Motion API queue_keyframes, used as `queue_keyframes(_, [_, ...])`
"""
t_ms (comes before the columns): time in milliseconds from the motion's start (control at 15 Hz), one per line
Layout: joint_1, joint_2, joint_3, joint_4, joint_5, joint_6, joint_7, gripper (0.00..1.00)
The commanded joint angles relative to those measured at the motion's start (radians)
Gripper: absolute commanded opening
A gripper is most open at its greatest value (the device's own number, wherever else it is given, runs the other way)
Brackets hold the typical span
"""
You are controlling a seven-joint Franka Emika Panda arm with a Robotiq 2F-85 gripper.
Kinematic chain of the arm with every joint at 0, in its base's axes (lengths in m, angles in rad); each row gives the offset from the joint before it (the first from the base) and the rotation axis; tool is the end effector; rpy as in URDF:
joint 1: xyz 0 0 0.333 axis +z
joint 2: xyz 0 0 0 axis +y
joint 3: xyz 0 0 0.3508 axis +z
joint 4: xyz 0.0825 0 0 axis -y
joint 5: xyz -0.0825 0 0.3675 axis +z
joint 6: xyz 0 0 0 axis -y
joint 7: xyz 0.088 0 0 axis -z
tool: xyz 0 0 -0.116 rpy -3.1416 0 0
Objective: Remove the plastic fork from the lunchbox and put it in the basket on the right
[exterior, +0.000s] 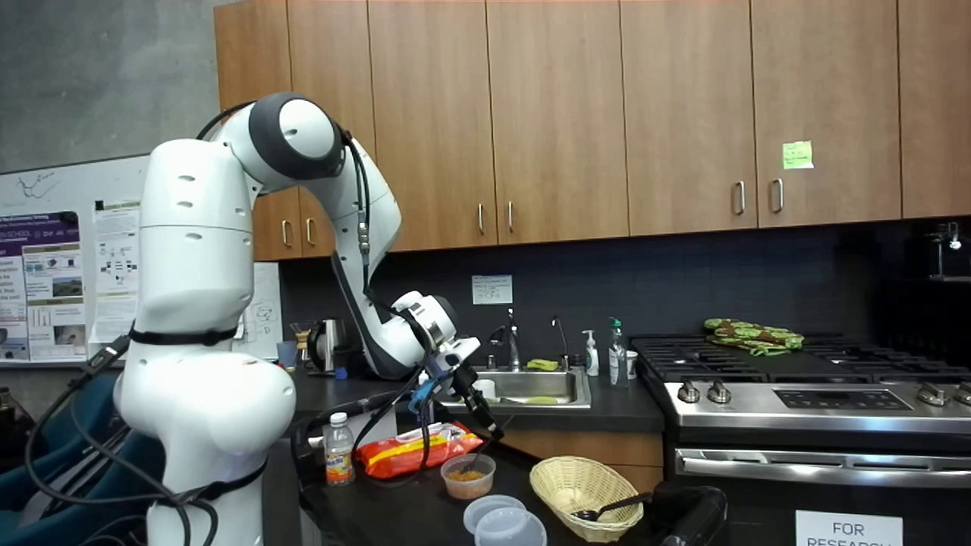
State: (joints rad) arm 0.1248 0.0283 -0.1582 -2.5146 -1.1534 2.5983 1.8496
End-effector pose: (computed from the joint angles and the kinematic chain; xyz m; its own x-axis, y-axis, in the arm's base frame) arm 0.4546 -0.0012 0.3082 0.5463 -0.6211 0.5619 -0.7844 -0.6146 0.0834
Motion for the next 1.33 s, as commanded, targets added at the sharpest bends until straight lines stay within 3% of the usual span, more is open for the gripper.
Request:
queue_keyframes(0, [-0.052, -0.048, 0.061, -0.033, 0.003, -0.006, -0.024, 0.04])
queue_keyframes(333, [-0.127, -0.04, 0.058, 0.014, 0.206, 0.029, -0.154, 0.04])
queue_keyframes(733, [-0.195, -0.019, 0.045, 0.105, 0.413, -0.038, -0.217, 0.04])
queue_keyframes(1267, [-0.263, 0.044, -0.005, 0.237, 0.559, -0.119, -0.23, 0.04])
